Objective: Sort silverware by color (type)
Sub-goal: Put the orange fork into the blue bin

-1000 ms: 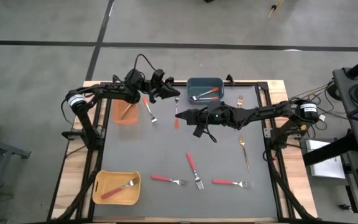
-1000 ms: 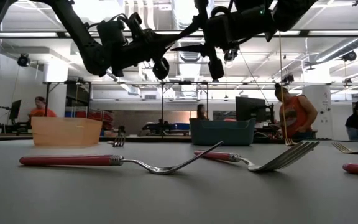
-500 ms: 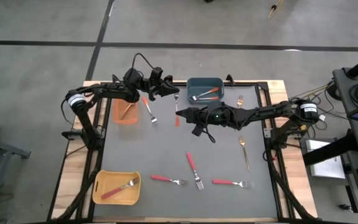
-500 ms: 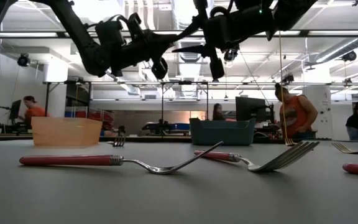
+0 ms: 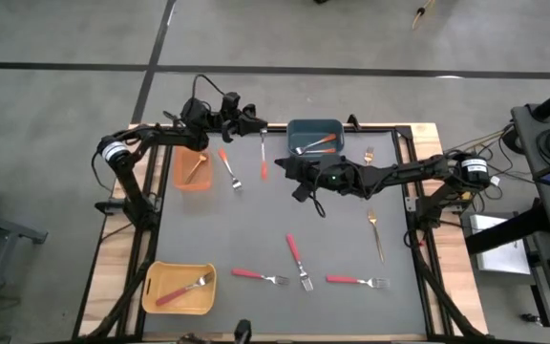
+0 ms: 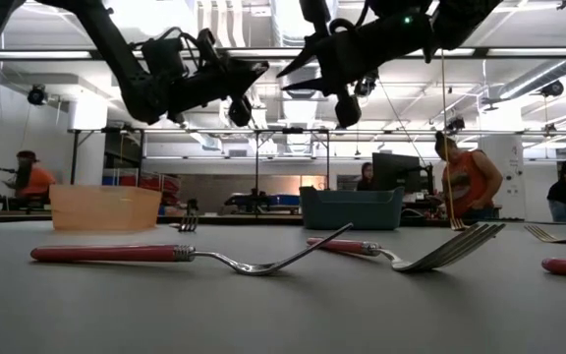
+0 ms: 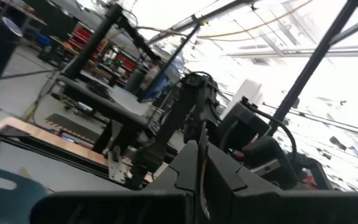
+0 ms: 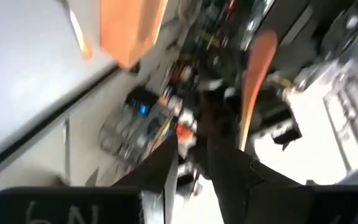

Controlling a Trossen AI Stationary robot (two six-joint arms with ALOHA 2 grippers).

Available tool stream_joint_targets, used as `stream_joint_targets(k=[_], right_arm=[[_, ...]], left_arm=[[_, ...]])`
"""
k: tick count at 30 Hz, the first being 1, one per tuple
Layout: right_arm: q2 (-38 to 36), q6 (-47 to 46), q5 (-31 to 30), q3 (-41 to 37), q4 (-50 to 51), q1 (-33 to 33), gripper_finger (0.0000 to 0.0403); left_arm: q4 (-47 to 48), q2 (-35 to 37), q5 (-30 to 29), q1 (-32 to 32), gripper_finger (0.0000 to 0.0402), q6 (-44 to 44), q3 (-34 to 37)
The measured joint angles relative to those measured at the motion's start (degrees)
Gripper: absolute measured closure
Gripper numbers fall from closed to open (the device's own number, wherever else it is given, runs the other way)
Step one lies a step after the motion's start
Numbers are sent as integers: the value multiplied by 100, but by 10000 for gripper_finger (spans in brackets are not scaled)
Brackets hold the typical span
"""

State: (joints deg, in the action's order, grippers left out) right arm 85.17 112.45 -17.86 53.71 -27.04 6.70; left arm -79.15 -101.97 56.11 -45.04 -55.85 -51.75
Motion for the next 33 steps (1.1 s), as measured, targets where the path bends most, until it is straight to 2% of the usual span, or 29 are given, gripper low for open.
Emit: stream_joint_targets(k=[4,7,11,16,19,23,26,33], right_arm=[[0,-459,-584,0,-54,0,323],[0,-1439,-1141,0,-402,9,326],[0,-3706,-1896,0,-1273,93,337],[-42,-6616,-2173,0,-1479,377,347],[-42,-7772,-1991,1,-1286,538,349],[-42,-8682,-1187,67,-1148,665,349],[-42,-8959,-612,272,-944,690,349],[-42,-9322,-27,983,143,684,349]], left_arm=[[-38,0,-20,-211,401,3,0],[-36,0,-171,-363,401,94,0],[-16,0,-722,-484,401,302,0],[130,0,-1745,-403,401,702,0],[241,0,-2164,-242,401,943,0],[395,0,-2533,-3,401,1290,0],[492,17,-2701,125,401,1546,0],[1280,491,-3141,128,401,2571,0]])
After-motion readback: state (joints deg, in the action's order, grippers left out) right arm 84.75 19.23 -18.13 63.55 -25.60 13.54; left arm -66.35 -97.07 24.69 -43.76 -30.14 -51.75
